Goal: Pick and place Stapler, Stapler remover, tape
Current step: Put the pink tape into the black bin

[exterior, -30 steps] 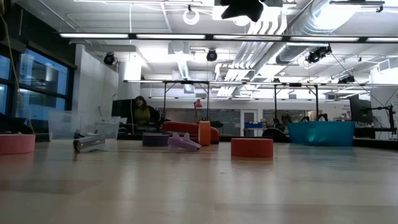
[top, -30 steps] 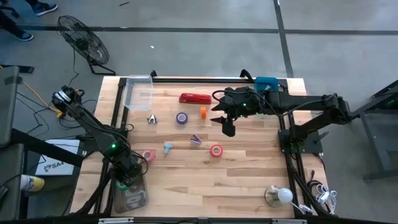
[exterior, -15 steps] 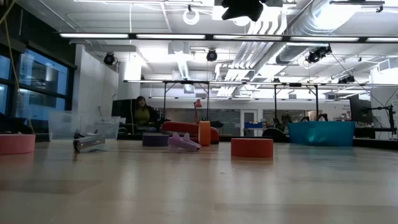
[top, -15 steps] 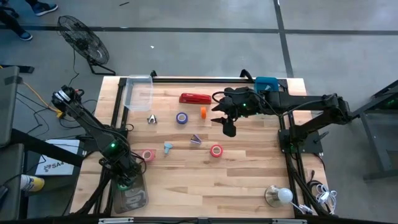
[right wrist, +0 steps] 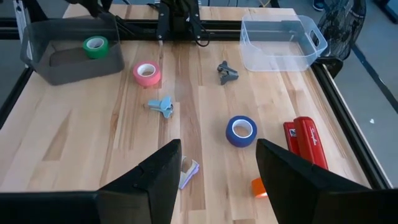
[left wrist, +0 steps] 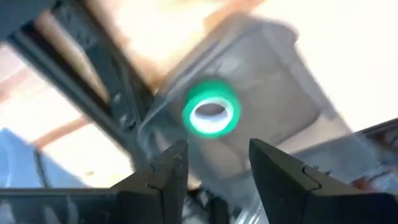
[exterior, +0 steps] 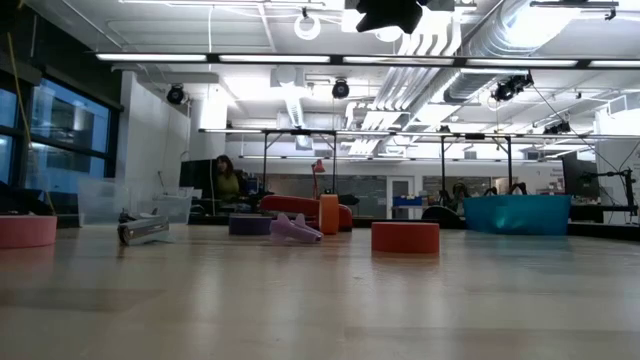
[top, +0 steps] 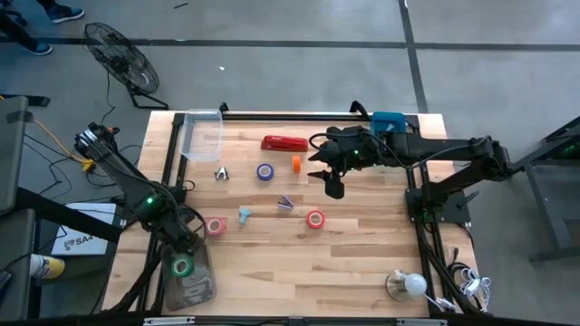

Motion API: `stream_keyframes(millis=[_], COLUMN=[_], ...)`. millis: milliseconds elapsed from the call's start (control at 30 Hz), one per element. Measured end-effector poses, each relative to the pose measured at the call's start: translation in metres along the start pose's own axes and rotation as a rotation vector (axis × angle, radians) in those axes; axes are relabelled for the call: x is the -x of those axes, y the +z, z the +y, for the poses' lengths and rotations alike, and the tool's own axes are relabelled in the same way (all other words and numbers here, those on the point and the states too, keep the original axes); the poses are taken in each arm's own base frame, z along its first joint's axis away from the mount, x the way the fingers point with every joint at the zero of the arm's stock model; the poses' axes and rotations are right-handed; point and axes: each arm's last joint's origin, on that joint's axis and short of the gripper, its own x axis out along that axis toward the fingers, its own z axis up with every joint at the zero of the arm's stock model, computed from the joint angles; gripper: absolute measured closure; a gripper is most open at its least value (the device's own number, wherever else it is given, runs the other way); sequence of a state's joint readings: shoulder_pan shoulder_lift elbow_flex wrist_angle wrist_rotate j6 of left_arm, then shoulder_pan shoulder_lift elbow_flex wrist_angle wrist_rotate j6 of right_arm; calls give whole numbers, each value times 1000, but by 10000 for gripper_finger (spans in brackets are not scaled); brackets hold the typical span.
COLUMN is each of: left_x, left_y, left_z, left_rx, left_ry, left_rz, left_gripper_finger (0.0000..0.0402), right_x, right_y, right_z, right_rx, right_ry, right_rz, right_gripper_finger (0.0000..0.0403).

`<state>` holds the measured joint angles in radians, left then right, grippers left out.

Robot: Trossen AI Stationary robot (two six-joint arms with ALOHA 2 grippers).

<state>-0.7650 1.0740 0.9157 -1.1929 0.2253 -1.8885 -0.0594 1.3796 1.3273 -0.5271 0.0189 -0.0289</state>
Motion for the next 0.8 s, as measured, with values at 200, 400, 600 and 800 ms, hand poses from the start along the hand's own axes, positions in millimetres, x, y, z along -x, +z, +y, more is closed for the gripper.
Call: stream_keyframes(millis=[200,400,600,800], left_x=[0,6,10,3], left_y=[6,28,62,92], left_z=[-4,-10,-16,-25], left_rx=[58,108,77,11], left_ry=[-61,-100,-71,20], left_rz=[-128,-210,-266,-282], left_gripper_finger=[241,241,242,241], right_x=[0,0,2,15], right_y=[0,-1,-5,-6], right_z=[0,0,-3,-4], right_rx=[8,-4,-9,-8], right_ry=[0,-12,-101,-129], right_rz=[0,9,50,64], right_gripper_finger=[203,203,203,203])
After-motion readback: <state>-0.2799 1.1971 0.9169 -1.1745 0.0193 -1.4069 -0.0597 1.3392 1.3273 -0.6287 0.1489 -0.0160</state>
